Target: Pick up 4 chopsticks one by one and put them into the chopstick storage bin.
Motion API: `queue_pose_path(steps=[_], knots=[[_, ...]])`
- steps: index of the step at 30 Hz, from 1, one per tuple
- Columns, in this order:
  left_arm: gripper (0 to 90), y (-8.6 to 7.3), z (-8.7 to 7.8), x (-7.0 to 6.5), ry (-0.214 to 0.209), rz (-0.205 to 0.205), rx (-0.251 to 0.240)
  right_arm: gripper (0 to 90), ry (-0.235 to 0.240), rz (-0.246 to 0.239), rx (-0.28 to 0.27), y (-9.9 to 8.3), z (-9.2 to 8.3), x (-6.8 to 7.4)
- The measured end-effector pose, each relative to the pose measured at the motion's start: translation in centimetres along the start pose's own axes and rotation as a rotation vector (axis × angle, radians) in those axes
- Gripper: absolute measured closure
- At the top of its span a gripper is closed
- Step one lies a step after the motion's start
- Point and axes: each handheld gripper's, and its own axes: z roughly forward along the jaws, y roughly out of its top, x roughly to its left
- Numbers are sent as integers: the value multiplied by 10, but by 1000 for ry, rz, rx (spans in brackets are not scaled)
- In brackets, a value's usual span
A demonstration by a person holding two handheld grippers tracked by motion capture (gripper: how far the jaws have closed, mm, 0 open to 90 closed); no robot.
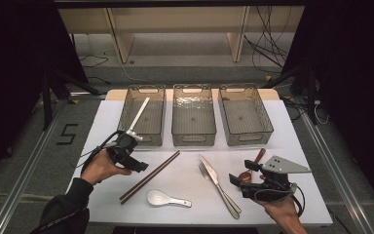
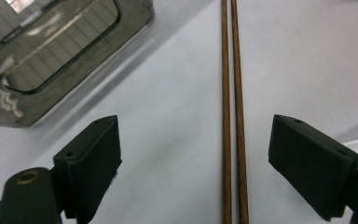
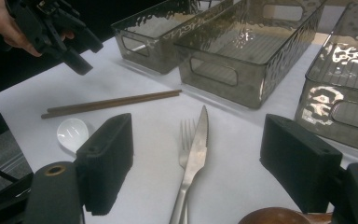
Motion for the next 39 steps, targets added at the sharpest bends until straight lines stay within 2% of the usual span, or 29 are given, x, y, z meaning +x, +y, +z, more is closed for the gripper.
queue_pose_path(steps=[13,19,22,28,39], knots=[[179,-10,8,-7,4,24,63,264,0,-4,0,0,0,0],[214,-17,20,-8,8,42,106,264,1,-4,4,0,1,1],[254,-19,23,-9,9,59,122,264,0,-2,2,0,0,1],[337,-22,28,-11,-5,54,145,263,1,-4,3,0,1,1],[511,-25,36,-15,-36,73,187,264,1,-4,3,0,1,1]])
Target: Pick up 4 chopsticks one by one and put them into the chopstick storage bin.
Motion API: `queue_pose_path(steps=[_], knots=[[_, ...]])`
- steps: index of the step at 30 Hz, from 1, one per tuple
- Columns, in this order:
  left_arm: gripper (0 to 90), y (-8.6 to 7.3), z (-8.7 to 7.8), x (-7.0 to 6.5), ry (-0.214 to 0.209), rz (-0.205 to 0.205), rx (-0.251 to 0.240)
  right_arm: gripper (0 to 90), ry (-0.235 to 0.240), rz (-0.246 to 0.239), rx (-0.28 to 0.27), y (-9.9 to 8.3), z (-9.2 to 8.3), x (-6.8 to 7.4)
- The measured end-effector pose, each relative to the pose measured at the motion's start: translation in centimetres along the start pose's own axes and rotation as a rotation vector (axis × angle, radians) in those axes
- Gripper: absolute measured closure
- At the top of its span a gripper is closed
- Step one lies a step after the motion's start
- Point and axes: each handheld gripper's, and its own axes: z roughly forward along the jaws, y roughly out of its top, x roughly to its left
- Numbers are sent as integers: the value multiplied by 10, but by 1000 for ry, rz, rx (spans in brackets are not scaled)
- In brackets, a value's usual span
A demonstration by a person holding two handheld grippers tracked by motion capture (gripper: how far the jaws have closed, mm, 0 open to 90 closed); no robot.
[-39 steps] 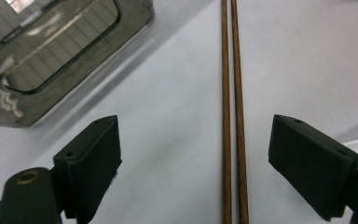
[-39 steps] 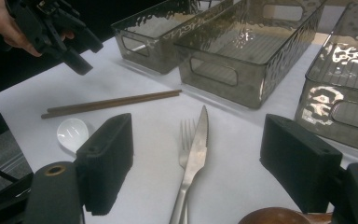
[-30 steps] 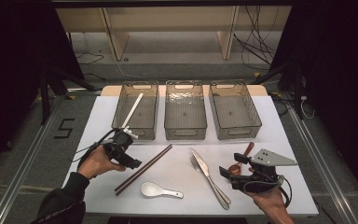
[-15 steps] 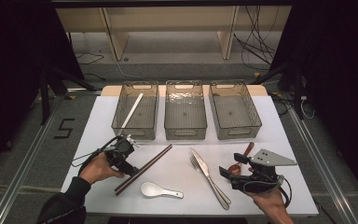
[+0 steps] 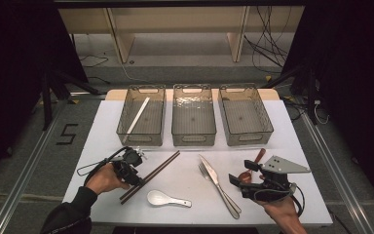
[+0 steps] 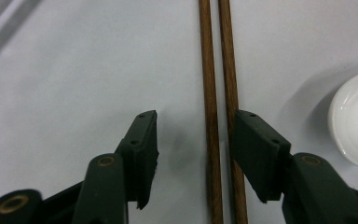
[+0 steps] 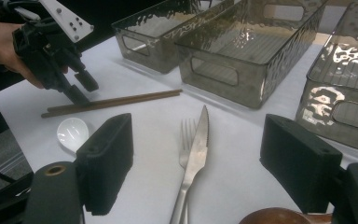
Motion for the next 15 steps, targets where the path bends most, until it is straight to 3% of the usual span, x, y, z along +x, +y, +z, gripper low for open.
queue_pose_path(steps=[15], knots=[[672,-1,4,2,3,10,19,264,-2,0,2,0,0,0]])
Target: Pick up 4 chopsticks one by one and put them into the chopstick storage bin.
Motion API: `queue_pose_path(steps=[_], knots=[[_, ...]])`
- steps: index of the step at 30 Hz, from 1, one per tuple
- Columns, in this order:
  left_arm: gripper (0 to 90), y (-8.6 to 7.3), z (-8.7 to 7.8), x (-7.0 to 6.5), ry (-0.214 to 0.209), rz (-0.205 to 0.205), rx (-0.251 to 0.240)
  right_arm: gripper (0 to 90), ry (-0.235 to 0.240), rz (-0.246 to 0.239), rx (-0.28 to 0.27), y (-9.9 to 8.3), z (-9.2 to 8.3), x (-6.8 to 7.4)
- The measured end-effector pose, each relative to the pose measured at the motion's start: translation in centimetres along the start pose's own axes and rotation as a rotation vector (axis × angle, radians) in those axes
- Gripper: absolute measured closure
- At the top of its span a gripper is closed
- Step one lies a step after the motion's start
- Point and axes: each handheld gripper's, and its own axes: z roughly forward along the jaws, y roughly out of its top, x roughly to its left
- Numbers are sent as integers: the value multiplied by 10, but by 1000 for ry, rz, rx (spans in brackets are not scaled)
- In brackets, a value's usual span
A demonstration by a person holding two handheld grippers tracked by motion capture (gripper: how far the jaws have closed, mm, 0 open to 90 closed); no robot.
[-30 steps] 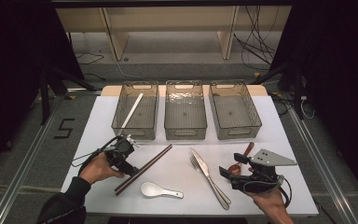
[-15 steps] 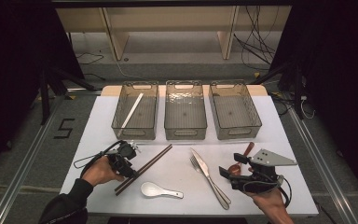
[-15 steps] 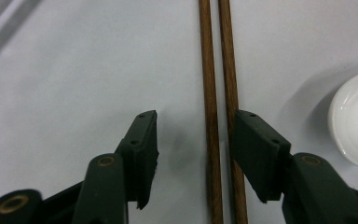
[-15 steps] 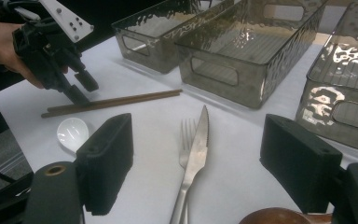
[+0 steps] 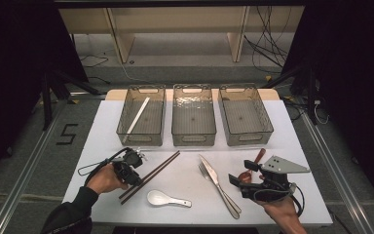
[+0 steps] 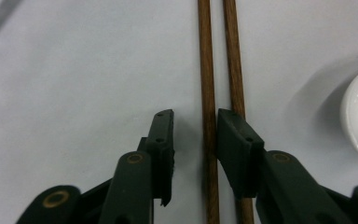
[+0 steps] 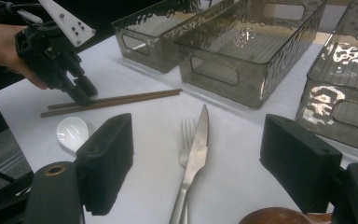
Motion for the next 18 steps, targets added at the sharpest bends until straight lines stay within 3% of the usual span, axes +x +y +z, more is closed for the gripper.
queue_pose_path(steps=[11,14,18], knots=[[812,0,0,0,-7,6,23,265,-2,-2,2,0,0,0],[823,1,0,1,-12,-12,22,265,-2,-4,0,0,0,0],[832,2,0,-1,-3,-1,32,265,-4,-4,1,0,0,0]])
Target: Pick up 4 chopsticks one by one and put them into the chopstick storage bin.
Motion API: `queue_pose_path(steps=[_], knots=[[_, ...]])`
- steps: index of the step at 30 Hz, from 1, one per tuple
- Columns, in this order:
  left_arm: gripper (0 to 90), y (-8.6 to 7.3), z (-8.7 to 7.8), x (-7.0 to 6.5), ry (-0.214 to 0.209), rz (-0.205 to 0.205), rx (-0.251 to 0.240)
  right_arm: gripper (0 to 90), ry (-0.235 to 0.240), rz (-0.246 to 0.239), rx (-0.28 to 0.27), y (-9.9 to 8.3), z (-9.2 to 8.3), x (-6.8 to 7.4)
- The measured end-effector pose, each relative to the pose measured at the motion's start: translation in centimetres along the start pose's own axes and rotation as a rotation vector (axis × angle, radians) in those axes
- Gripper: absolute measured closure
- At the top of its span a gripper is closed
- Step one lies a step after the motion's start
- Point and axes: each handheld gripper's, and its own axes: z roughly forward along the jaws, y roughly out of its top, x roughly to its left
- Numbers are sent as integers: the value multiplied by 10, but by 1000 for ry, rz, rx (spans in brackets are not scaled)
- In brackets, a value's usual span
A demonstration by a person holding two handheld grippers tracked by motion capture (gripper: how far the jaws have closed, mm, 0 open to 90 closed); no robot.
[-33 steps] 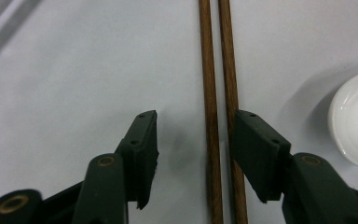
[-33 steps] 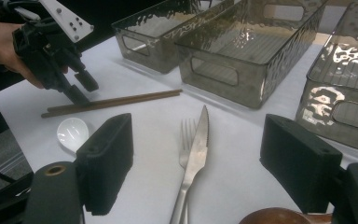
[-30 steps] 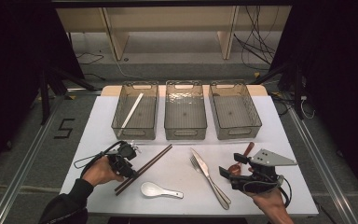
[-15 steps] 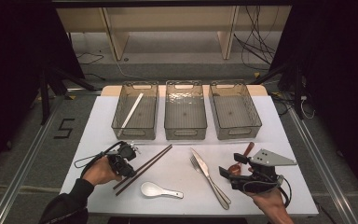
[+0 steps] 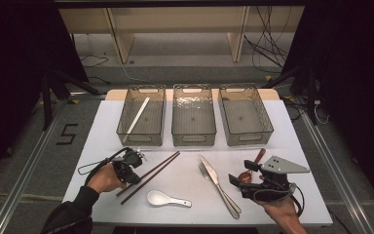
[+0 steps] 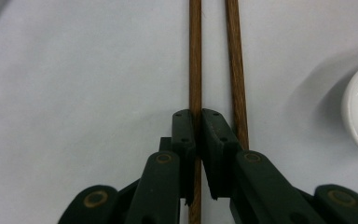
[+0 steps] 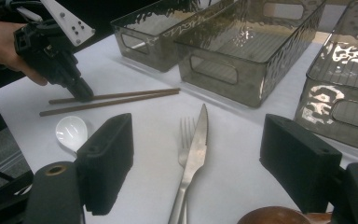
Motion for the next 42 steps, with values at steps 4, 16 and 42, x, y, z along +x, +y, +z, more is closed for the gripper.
queue_pose_path(steps=[4,16,42], knots=[[836,-1,0,-1,5,15,-2,266,0,-1,-1,0,0,0],[838,-3,-8,2,10,28,-51,266,1,-1,-1,0,0,0],[838,1,-45,1,7,28,-217,266,3,2,1,0,0,0]])
